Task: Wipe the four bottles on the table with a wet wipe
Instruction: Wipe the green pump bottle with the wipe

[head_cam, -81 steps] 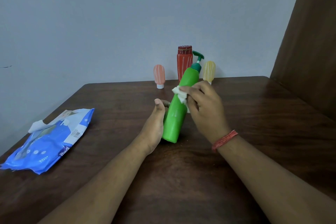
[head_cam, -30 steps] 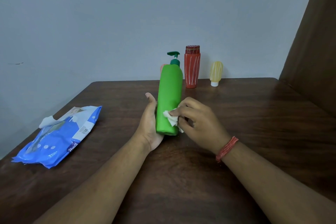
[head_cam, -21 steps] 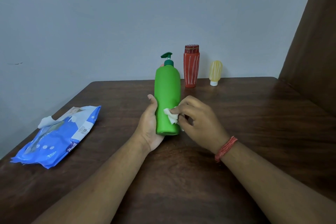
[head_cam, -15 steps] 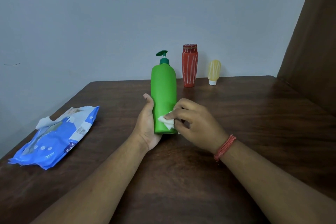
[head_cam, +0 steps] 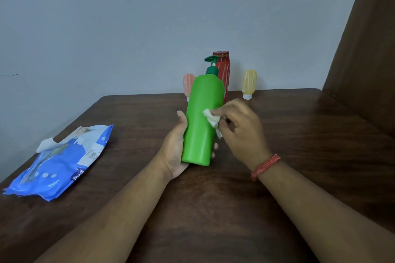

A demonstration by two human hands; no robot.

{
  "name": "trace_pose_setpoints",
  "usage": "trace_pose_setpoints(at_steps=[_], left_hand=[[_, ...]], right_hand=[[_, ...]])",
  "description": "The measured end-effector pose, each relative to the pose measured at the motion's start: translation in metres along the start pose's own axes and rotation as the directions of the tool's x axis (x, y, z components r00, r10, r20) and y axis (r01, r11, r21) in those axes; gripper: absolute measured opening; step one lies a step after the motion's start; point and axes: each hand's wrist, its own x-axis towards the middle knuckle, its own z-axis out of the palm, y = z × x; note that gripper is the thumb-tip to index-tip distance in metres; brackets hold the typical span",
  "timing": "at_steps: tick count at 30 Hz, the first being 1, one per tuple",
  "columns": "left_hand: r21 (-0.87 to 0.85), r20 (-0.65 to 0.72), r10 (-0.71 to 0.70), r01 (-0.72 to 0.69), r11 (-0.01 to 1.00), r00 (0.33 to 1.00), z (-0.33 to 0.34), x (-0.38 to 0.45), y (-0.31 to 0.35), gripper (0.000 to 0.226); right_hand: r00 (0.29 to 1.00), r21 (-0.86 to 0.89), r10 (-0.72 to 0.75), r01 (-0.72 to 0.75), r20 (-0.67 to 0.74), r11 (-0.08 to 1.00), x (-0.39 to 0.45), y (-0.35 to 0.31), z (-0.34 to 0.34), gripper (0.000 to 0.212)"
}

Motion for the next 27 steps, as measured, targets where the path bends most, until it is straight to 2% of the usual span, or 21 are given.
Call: trace_pose_setpoints(at_steps=[8,10,14,17,19,22,24,26,27], left_hand=[[0.037,0.153,-0.063,0.058,0.998,0.986,0.0,-0.004,0.0,0.08],[0.049,0.166,-0.069,0.062,0.997,0.984,0.0,-0.005,0.0,0.08],[0.056,0.173,-0.089,0.08,0.995,0.981,-0.002,-0.005,0.001,0.081],[0.123,0.205,-0.12,0.097,0.988,0.971,-0.001,-0.006,0.0,0.083],[0.157,0.229,-0.135,0.101,0.982,0.964,-0.002,-0.006,0.0,0.084],[0.17,0.247,-0.148,0.107,0.98,0.958,-0.003,-0.006,-0.001,0.083],[0.17,0.262,-0.146,0.103,0.98,0.954,-0.003,-0.006,0.0,0.083],[0.167,0.264,-0.145,0.103,0.981,0.954,-0.004,-0.006,0.0,0.083],[0.164,0.26,-0.145,0.105,0.981,0.955,-0.005,-0.007,0.0,0.083]], right_hand=[[0.953,0.115,0.225,-0.205,-0.203,0.972,0.005,0.022,-0.004,0.025],[0.939,0.177,0.283,-0.25,-0.194,0.952,0.002,0.027,-0.002,0.023],[0.909,0.317,0.408,-0.362,-0.088,0.877,0.001,0.031,0.001,0.021],[0.833,0.462,0.528,-0.407,-0.167,0.788,0.009,0.033,-0.01,0.03],[0.808,0.554,0.562,-0.389,-0.179,0.736,0.013,0.035,-0.015,0.029],[0.803,0.694,0.586,-0.362,-0.106,0.622,0.013,0.036,-0.017,0.022],[0.793,0.79,0.609,-0.356,-0.027,0.499,0.014,0.034,-0.017,0.022],[0.775,0.84,0.629,-0.378,0.057,0.39,0.014,0.031,-0.016,0.023],[0.771,0.843,0.633,-0.388,0.075,0.373,0.014,0.03,-0.015,0.023]])
